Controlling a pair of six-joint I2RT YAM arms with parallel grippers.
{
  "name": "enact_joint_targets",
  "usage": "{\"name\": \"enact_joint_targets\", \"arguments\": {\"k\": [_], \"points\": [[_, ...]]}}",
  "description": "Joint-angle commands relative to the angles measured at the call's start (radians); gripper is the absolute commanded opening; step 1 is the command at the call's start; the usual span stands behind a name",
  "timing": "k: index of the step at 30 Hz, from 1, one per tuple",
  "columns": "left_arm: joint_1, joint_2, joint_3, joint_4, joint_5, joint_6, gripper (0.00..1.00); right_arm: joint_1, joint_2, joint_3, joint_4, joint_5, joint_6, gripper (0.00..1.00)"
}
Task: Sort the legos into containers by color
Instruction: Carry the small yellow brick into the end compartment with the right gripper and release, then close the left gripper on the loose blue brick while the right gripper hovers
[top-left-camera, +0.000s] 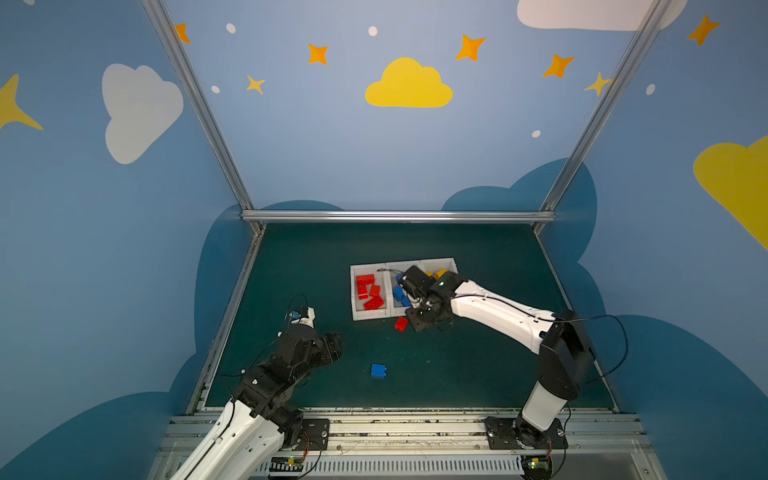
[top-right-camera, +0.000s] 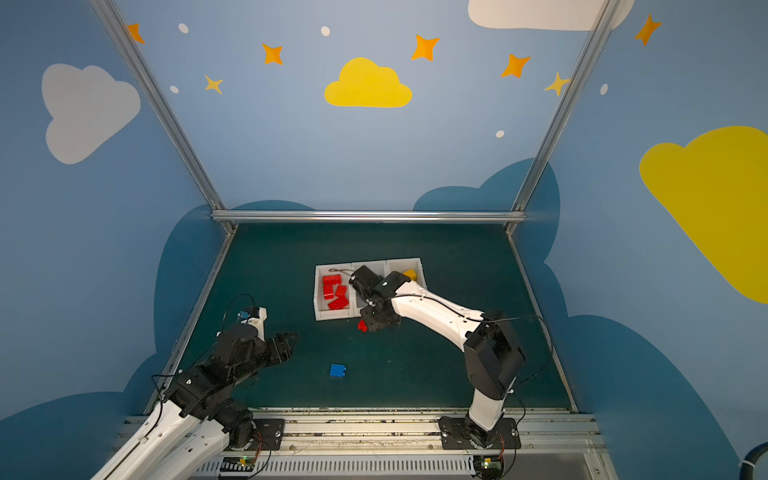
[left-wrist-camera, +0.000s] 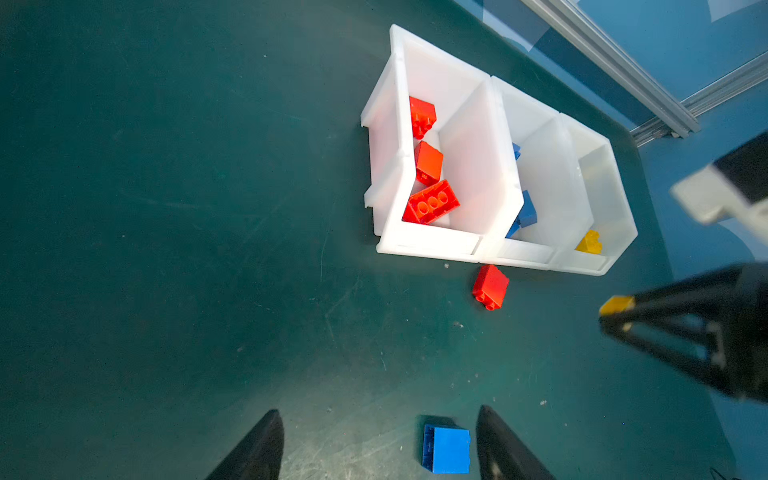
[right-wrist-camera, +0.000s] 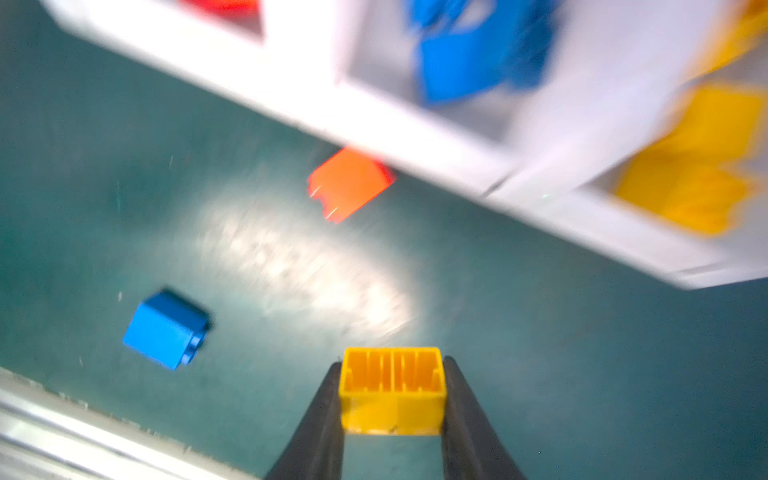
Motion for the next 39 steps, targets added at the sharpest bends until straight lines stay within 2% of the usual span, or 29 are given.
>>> {"name": "enact_joint_targets", "arguments": {"k": [1, 5, 8, 13, 18, 19, 20, 22, 23, 25, 33, 39], "points": [[0.002, -0.009, -0.008, -0.007, 0.007, -0.004, 0.73, -0.113, 0.01, 0.063, -0.007, -0.003, -0.123, 0.23], [0.003, -0.01, -0.008, -0.005, 0.011, -0.005, 0.73, -0.237, 0.091, 0.163, 0.014, -0.056, -0.145, 0.23], [0.002, -0.012, -0.008, -0.005, 0.01, -0.005, 0.73, -0.289, 0.162, 0.231, 0.005, -0.078, -0.15, 0.23], [0.001, -0.018, -0.008, -0.007, 0.016, -0.008, 0.73, -0.329, 0.232, 0.293, -0.003, -0.111, -0.149, 0.24], [0.001, -0.021, -0.013, -0.007, 0.015, -0.01, 0.73, -0.342, 0.238, 0.302, 0.0, -0.125, -0.145, 0.24], [0.001, -0.021, -0.013, -0.006, 0.015, -0.01, 0.73, -0.344, 0.237, 0.303, 0.0, -0.127, -0.145, 0.25], [0.001, -0.02, -0.014, -0.005, 0.015, -0.01, 0.73, -0.346, 0.236, 0.303, -0.003, -0.127, -0.144, 0.31], [0.002, -0.018, -0.015, -0.001, 0.016, -0.01, 0.73, -0.348, 0.236, 0.303, -0.01, -0.121, -0.138, 0.5], [0.001, -0.017, -0.014, -0.001, 0.018, -0.01, 0.73, -0.351, 0.235, 0.303, -0.015, -0.116, -0.133, 0.57], [0.001, -0.012, -0.015, 0.001, 0.021, -0.009, 0.73, -0.353, 0.228, 0.301, -0.018, -0.115, -0.131, 0.64], [0.001, 0.009, -0.015, 0.022, 0.051, 0.006, 0.73, -0.355, 0.149, 0.261, -0.01, -0.131, -0.113, 0.66], [-0.006, 0.07, -0.012, 0.067, 0.105, 0.021, 0.71, -0.355, 0.031, 0.144, 0.032, -0.163, -0.08, 0.66]]}}
